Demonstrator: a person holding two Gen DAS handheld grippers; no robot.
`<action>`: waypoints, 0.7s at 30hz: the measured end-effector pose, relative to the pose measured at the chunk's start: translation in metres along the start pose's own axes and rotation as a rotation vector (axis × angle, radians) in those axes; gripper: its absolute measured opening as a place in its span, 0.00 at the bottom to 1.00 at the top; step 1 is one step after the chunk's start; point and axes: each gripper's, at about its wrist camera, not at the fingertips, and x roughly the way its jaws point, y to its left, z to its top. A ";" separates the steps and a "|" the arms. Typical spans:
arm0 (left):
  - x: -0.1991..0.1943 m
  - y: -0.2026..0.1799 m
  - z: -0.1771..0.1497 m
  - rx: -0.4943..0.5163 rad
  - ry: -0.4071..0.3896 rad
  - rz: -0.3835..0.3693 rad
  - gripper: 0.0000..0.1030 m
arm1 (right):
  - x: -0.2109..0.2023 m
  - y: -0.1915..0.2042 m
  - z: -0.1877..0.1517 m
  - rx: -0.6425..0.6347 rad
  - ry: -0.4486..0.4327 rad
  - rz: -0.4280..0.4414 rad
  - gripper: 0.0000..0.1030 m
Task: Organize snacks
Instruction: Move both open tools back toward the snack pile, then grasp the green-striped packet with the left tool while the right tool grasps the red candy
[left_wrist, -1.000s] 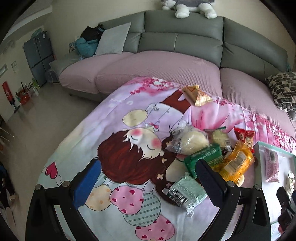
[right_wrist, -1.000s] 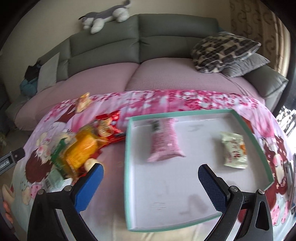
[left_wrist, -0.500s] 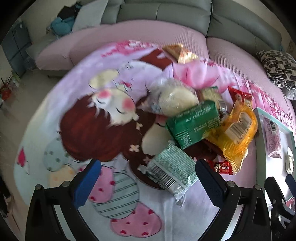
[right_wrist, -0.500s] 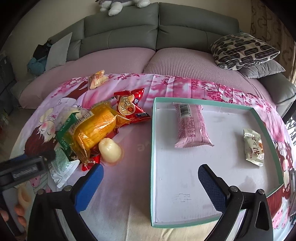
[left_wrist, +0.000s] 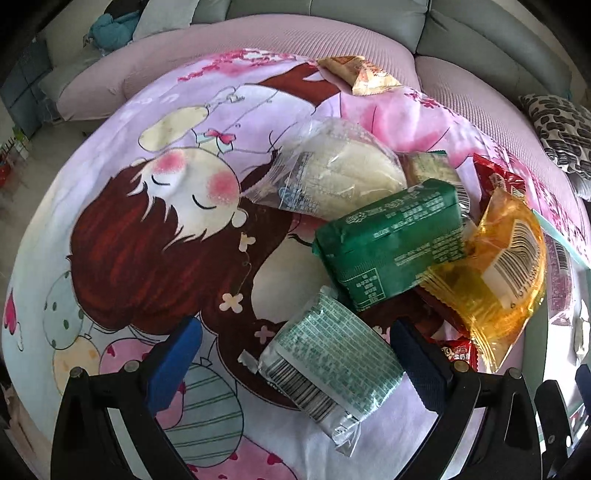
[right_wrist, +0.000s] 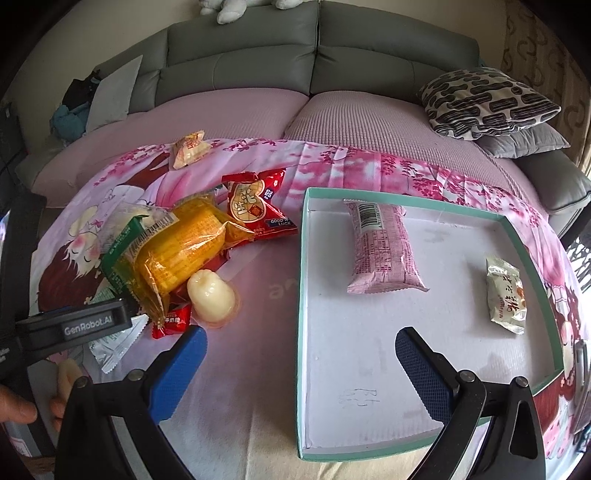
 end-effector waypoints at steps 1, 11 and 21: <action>-0.001 0.001 -0.001 -0.002 0.001 -0.003 0.98 | 0.000 0.001 0.000 -0.003 0.000 -0.001 1.00; -0.018 0.022 -0.015 0.008 -0.006 0.044 0.98 | 0.000 0.009 -0.001 -0.030 -0.005 0.001 1.00; -0.021 0.044 -0.015 -0.038 -0.010 0.071 0.98 | 0.002 0.044 -0.002 -0.094 -0.016 0.095 0.97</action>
